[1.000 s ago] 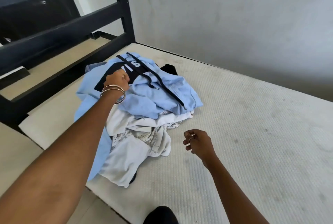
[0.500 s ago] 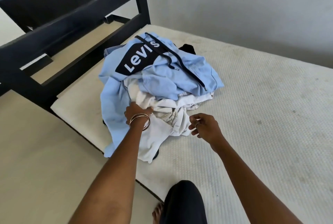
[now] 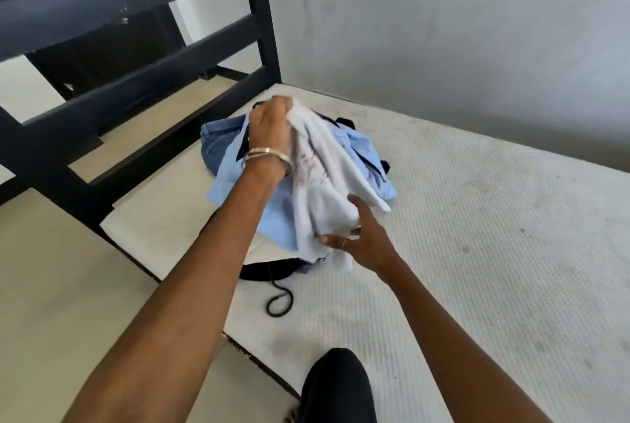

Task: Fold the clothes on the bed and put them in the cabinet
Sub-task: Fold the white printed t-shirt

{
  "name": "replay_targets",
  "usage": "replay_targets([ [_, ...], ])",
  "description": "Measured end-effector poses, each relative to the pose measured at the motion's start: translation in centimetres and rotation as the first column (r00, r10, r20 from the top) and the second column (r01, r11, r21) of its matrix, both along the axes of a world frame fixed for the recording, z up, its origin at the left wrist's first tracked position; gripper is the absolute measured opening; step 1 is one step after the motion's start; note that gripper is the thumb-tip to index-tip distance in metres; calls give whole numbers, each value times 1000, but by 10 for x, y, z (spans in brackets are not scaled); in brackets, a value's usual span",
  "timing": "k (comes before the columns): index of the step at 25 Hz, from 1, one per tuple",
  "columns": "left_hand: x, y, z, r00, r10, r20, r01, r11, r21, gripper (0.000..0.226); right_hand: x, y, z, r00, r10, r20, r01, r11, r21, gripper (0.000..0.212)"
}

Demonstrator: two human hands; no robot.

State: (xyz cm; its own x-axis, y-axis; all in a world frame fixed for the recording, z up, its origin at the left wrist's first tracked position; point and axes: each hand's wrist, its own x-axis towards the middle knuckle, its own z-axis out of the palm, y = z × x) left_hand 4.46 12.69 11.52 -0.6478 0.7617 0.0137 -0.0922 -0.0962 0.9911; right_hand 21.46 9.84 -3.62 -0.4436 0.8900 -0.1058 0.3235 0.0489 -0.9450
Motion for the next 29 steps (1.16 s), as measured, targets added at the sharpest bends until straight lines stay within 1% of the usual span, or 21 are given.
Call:
replay_targets([
  [1,16,2,29,995,-54,80,47,995,91,33,-4,2,20,997,45,-68,-39,996,84,91],
  [2,30,3,56,974,-138,177,103,976,193,29,-7,7,42,993,31,-114,-11,985,171,83],
  [4,57,-3,101,877,-403,262,278,869,409,23,-6,21,90,957,-167,-237,223,946,234,42],
  [5,67,-7,116,851,-489,192,358,807,470,19,4,28,115,906,-272,-324,348,915,204,29],
  [6,70,-6,124,846,-531,43,456,763,459,14,16,35,137,843,-336,-420,428,892,147,22],
  [7,76,-9,133,823,-550,-141,556,732,393,23,33,36,163,763,-381,-522,495,864,93,15],
  [9,81,-13,128,715,-546,-436,660,733,164,75,80,30,206,611,-442,-656,586,810,1,10],
  [11,105,-25,109,553,-623,-553,718,693,-62,102,128,15,238,590,-449,-671,603,798,-3,16],
  [13,147,-42,78,419,-727,-544,760,608,-227,99,165,-5,258,674,-393,-625,543,837,60,30],
  [14,165,-44,61,387,-765,-514,783,567,-256,87,178,-13,264,731,-364,-577,504,858,97,33],
  [16,210,-59,39,404,-770,-495,775,575,-262,48,211,-30,271,795,-411,-446,515,847,136,36],
  [17,226,-59,32,441,-700,-562,702,659,-270,40,226,-37,272,798,-440,-411,526,841,122,49],
  [18,242,-60,27,460,-648,-607,654,710,-261,47,244,-44,272,793,-454,-405,525,847,78,63],
  [20,272,-57,17,552,-616,-562,612,757,-228,48,279,-58,278,782,-456,-424,519,854,38,71],
  [23,304,-57,29,827,-513,-231,515,855,-54,26,336,-81,295,866,-360,-348,439,880,181,51],
  [24,309,-59,40,884,-459,-85,463,886,33,18,358,-86,297,912,-330,-246,387,890,240,48],
  [25,311,-62,55,918,-396,-8,395,916,73,23,379,-91,297,937,-346,-50,344,886,310,46],
  [26,309,-63,67,939,-337,-66,342,936,80,28,400,-92,292,875,-440,200,348,860,373,46],
  [27,304,-67,79,928,-310,-205,335,937,100,23,419,-90,284,739,-549,390,383,819,428,49],
  [28,299,-71,88,860,-329,-390,406,904,134,10,433,-88,274,582,-651,487,452,757,472,51],
  [29,293,-79,94,703,-374,-604,530,843,95,13,442,-87,263,470,-725,504,530,688,495,49],
])
